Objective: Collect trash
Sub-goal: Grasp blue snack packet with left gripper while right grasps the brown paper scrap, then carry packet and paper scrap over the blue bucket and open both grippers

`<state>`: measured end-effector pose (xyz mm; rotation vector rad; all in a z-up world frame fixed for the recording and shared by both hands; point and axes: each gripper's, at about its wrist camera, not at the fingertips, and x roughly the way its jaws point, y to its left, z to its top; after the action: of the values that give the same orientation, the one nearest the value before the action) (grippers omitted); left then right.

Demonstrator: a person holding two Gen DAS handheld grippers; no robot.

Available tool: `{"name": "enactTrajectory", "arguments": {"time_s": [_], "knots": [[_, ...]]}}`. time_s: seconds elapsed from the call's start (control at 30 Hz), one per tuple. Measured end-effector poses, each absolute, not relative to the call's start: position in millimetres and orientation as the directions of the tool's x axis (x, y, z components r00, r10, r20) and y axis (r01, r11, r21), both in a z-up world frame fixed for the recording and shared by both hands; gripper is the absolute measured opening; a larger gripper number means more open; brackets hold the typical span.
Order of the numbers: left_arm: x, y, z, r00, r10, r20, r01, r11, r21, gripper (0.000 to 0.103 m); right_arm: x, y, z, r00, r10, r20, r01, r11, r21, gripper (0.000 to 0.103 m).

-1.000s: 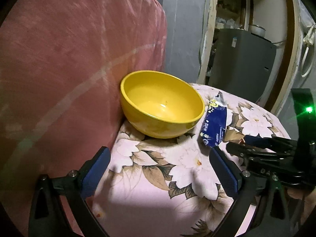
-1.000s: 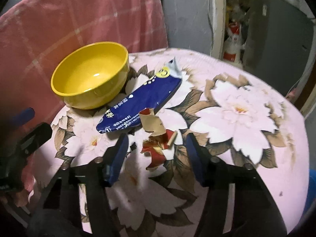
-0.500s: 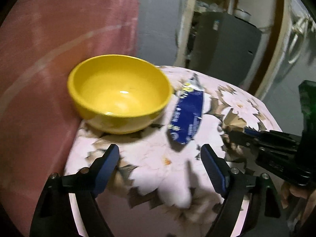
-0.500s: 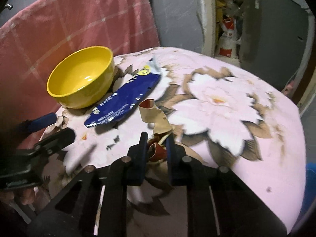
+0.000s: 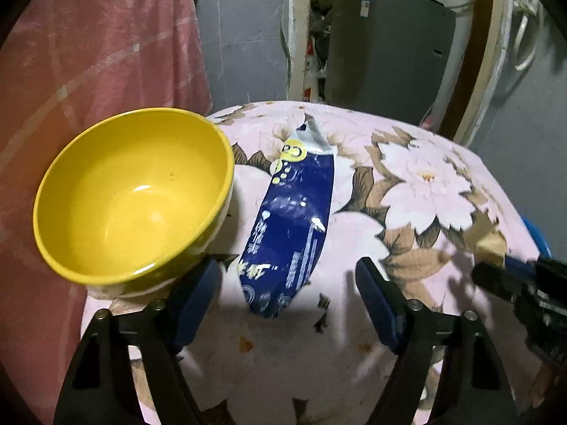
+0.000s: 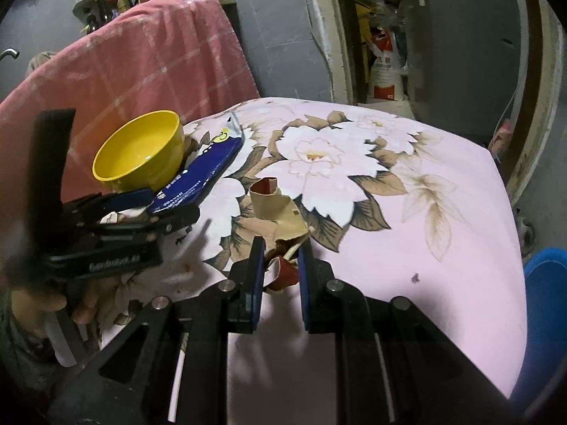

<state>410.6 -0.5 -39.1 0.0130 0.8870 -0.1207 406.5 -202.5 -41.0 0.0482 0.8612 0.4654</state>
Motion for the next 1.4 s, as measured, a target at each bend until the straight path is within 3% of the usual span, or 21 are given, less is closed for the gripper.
{"name": "enactTrajectory", "arguments": {"time_s": [0.17,0.3,0.47,0.73,0.97,1.4], "knots": [[426,-14,-42,0.595,-0.124,-0.794,0.121,0.991,-0.064,0.049,405,-211,-46,0.558,0.421,-0.715,-0.358,0.900,0.250,0.028],[435,-23,-48,0.568,-0.086,-0.819,0.130,0.991,-0.014,0.039,404,-215,-46,0.560,0.420,-0.714,-0.350,0.901,0.255,0.028],[433,-32,-46,0.569,-0.065,-0.820,0.144,0.989,0.022,0.037,402,-220,-45,0.567,0.415,-0.711,-0.339,0.905,0.258,0.028],[411,-39,-33,0.595,-0.138,-0.792,0.166,0.985,-0.047,0.037,385,-231,-35,0.604,0.418,-0.679,-0.328,0.906,0.267,0.028],[376,-66,5,0.681,-0.251,-0.688,0.226,0.966,-0.128,0.037,355,-262,-11,0.697,0.402,-0.593,-0.291,0.915,0.278,0.028],[331,-156,74,0.747,-0.494,-0.445,0.444,0.869,-0.220,0.037,280,-355,67,0.914,0.226,-0.337,-0.158,0.963,0.218,0.028]]}}
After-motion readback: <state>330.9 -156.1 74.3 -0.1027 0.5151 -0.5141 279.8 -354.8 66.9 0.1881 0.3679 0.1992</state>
